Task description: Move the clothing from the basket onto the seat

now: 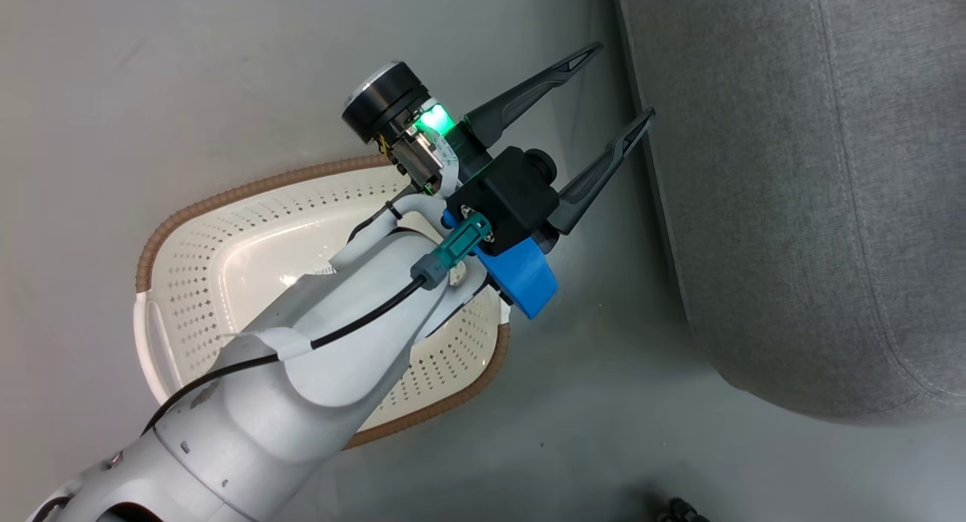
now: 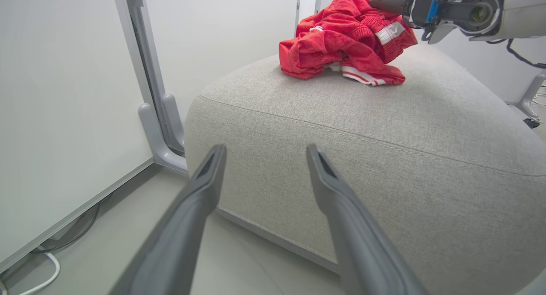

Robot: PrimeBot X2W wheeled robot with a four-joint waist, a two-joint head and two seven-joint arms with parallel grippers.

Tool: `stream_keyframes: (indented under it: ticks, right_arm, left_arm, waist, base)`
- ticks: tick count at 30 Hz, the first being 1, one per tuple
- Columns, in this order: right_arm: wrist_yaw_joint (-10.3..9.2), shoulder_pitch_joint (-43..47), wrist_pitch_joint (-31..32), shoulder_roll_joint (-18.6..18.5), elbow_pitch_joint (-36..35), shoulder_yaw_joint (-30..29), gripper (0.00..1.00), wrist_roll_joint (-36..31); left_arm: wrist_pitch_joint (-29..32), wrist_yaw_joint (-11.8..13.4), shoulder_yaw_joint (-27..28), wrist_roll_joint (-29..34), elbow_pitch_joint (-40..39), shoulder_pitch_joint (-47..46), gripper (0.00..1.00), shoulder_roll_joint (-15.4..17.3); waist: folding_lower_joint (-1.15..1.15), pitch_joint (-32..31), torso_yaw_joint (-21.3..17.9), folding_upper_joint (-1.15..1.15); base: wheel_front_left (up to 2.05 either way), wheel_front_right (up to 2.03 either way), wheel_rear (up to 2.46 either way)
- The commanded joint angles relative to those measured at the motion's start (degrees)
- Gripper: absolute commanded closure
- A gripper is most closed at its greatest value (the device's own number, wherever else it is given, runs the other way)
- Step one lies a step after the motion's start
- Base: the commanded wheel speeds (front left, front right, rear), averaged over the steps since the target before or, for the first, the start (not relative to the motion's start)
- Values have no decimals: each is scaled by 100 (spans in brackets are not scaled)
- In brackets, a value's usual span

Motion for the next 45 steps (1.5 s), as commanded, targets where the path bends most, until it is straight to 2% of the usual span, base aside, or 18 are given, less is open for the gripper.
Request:
stream_keyframes:
  ticks: [1, 10, 12, 18, 26, 33, 38, 45]
  right_arm:
    - [1, 129, -22, 30, -20, -25, 0, -41]
    - [1, 1238, -22, 374, -529, -179, 0, -331]
    - [1, 1759, -23, 512, -895, -156, 0, -490]
    - [1, 2580, -22, 773, -1781, 240, 0, -599]
    - [2, 3180, -22, 1068, -2845, 1111, 0, -513]
    - [1, 3456, -22, 1223, -3320, 1750, 0, -495]
    - [1, 3650, -22, 1297, -3419, 2018, 0, -473]
    - [1, 4127, -22, 1506, -3497, 2160, 0, -547]
  left_arm:
    - [-37, 37, 1, -21, 14, -3, 0, 15]
    - [-174, 184, 162, -265, 163, 538, 0, 7]
    - [-198, 240, 276, -359, 176, 772, 0, 40]
    - [-202, 418, 716, -477, -54, 1366, 0, 159]
    - [-203, 693, 1634, -482, -445, 2278, 0, 287]
    - [-204, 793, 2546, -278, -773, 2960, 0, 316]
    - [-204, 765, 3127, -121, -924, 3384, 0, 273]
    - [-203, 655, 3834, 69, -973, 3997, 0, 169]
  waist:
    - [-1, -98, 3, 0]
    - [-1, -1030, -50, 0]
    - [-1, -1386, -71, 0]
    - [-1, -2022, 40, 0]
    - [-1, -2682, 618, 0]
    - [-1, -3063, 1180, 0]
    - [-1, -3264, 1442, 0]
    - [-1, -3568, 1612, 0]
  base:
    - [0, 0, 0]
    - [0, 0, 0]
    - [0, 0, 0]
    - [0, 0, 0]
    - [0, 0, 0]
    - [0, 0, 0]
    - [0, 0, 0]
    - [0, 0, 0]
